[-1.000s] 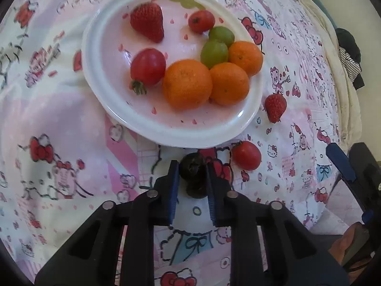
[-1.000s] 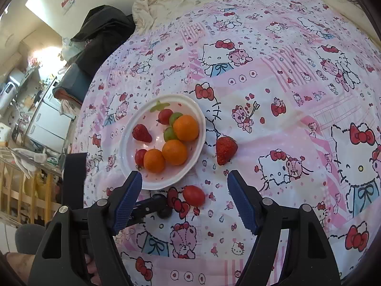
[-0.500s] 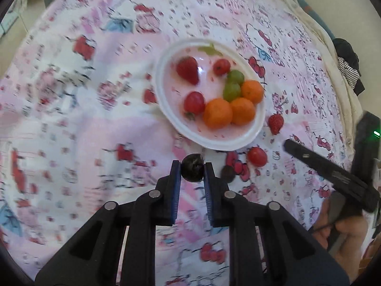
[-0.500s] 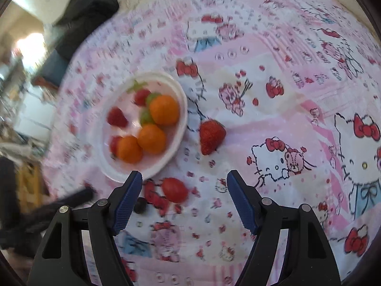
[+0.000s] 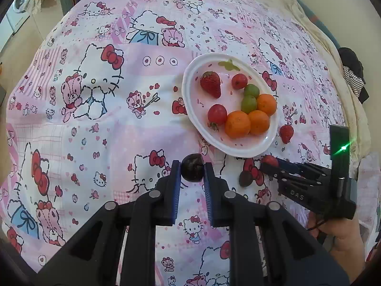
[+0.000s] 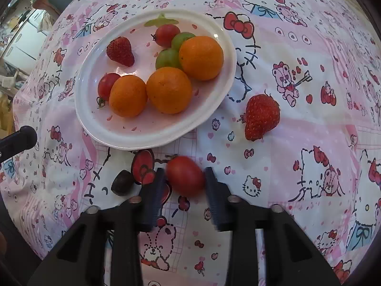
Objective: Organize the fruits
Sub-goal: 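Release the plum into the plate with the left gripper while the right releases the tomato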
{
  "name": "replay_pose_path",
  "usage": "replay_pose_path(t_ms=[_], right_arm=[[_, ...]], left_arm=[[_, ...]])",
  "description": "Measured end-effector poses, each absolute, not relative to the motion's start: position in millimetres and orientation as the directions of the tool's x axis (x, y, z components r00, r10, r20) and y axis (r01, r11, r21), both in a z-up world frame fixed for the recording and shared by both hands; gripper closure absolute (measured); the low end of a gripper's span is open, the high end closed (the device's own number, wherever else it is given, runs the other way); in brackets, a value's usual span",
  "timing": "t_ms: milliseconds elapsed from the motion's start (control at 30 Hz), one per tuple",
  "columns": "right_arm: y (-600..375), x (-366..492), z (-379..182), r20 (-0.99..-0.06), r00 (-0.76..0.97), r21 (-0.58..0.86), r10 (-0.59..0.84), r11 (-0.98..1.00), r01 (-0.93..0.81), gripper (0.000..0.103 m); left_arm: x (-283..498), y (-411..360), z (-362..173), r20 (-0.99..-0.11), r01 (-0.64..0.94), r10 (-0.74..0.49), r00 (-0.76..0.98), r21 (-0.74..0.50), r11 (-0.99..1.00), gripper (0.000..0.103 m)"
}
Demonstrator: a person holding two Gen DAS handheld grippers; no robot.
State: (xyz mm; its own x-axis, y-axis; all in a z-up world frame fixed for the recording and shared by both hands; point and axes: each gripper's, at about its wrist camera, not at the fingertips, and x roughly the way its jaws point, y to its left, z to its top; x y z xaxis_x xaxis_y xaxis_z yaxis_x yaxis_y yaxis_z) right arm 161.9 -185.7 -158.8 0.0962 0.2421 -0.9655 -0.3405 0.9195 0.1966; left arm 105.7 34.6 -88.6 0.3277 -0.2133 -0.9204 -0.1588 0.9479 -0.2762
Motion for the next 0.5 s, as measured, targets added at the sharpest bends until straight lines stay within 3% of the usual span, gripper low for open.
replay_pose_path(t_ms=[367,500], right_arm=[[-221.2,147.4,-126.5,-0.922,0.149,0.312,0.358,0.914,-0.26,0.07],[-252.0,154.4,-112.1,-0.891,0.191,0.394,0.413,0.91,-0.128,0.07]], left_arm=[[106.0,20.9,-77.9,-0.911,-0.112,-0.118,0.395,-0.176,0.978,0.088],[105.3,21.5,-60.8,-0.895,-0.096,-0.122,0.429,-0.18,0.979,0.088]])
